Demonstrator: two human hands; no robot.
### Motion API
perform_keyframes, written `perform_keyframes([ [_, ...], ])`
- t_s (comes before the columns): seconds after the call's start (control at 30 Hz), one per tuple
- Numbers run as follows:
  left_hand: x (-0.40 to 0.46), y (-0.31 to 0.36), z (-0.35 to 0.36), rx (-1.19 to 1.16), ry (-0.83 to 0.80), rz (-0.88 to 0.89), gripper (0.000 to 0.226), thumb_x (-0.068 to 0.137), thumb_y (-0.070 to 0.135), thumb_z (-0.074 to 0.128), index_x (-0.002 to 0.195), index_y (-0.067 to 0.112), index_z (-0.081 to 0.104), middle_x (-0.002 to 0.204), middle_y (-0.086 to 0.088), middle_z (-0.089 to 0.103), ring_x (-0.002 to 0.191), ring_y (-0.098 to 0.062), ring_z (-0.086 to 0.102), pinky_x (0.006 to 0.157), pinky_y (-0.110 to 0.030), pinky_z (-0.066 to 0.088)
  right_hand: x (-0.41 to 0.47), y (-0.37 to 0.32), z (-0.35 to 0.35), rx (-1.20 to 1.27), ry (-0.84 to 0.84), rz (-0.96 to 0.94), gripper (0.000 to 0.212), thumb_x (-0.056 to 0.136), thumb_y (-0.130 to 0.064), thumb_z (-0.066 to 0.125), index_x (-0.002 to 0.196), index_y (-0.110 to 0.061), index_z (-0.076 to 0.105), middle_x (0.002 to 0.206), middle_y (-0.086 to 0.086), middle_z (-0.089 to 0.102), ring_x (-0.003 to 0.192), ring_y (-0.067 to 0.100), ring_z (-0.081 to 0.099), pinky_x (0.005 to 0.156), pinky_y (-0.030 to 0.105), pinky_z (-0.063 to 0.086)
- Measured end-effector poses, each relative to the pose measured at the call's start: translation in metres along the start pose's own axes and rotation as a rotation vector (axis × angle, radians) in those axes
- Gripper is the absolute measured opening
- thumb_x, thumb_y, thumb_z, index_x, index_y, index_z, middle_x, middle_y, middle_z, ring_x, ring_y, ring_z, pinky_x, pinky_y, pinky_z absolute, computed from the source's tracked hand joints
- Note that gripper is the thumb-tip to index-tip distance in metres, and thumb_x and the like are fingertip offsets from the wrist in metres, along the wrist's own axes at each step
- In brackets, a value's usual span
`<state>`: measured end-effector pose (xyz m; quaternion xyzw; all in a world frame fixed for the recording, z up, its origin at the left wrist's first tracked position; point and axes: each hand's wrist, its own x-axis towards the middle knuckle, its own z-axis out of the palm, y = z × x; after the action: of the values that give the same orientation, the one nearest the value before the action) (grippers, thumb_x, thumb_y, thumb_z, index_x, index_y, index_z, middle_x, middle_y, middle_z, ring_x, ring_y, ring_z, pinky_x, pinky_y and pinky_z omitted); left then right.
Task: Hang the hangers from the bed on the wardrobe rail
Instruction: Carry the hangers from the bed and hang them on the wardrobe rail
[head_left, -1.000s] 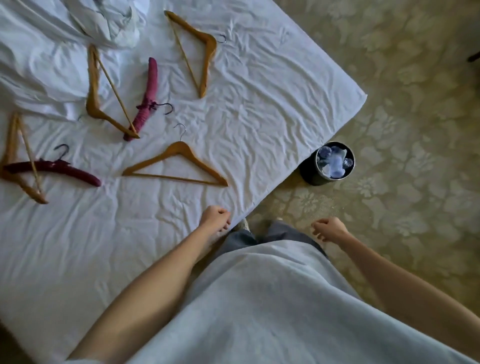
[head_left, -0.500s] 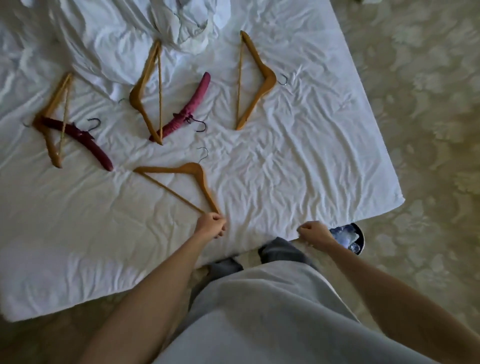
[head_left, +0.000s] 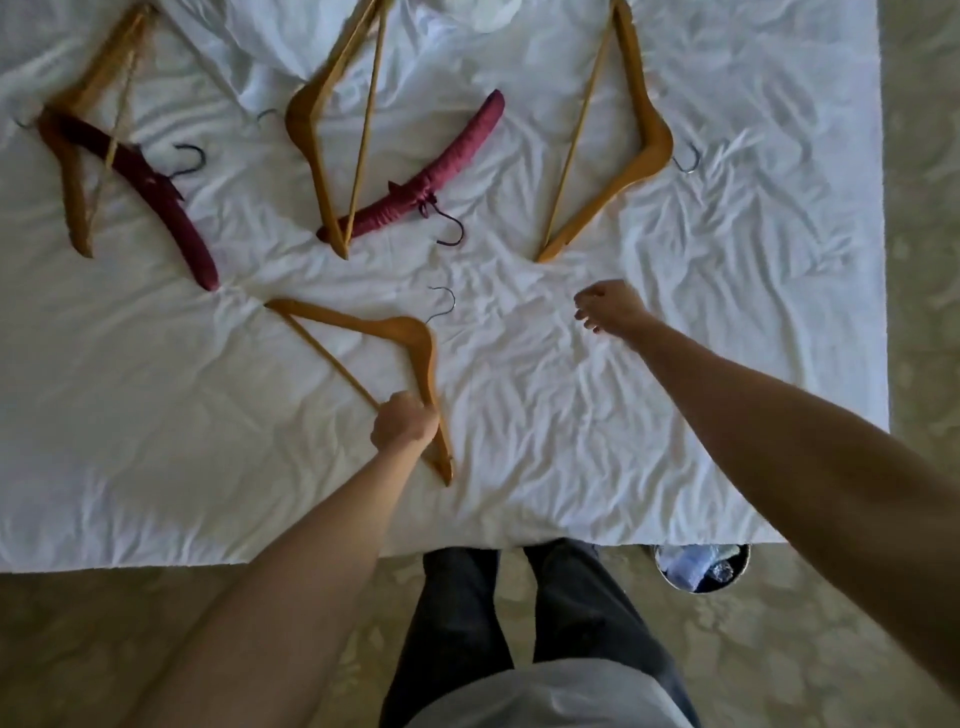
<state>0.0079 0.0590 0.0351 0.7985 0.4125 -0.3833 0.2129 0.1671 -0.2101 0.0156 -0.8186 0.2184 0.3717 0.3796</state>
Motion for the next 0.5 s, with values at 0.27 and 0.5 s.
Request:
perform_keyframes([
  [0.27, 0.074, 0.035, 0.039, 0.08, 0.024, -0.085, 0.064, 0.097, 0.053, 0.057, 0.134, 0.002, 0.048, 0.135, -0.017, 0.061, 0.122, -0.038, 0.06, 0.096, -0.045, 0.049, 0.146, -0.044, 0.023, 0.23, 0.299, 0.146, 0.083, 0.078, -0.065, 0.064, 0.138, -0.008, 0.051, 0.127, 0.008, 0.064, 0.113, 0.028, 0.065, 0.097, 0.042, 0.055],
  [0.5, 0.098, 0.02, 0.036, 0.004, 0.04, -0.047, 0.05, 0.093, 0.043, 0.066, 0.127, 0.007, 0.058, 0.128, -0.014, 0.066, 0.116, -0.036, 0.065, 0.094, -0.042, 0.053, 0.162, -0.058, 0.028, 0.445, 0.45, 0.18, 0.053, 0.087, -0.036, 0.067, 0.13, -0.012, 0.048, 0.11, 0.001, 0.061, 0.096, 0.017, 0.065, 0.079, 0.025, 0.056],
])
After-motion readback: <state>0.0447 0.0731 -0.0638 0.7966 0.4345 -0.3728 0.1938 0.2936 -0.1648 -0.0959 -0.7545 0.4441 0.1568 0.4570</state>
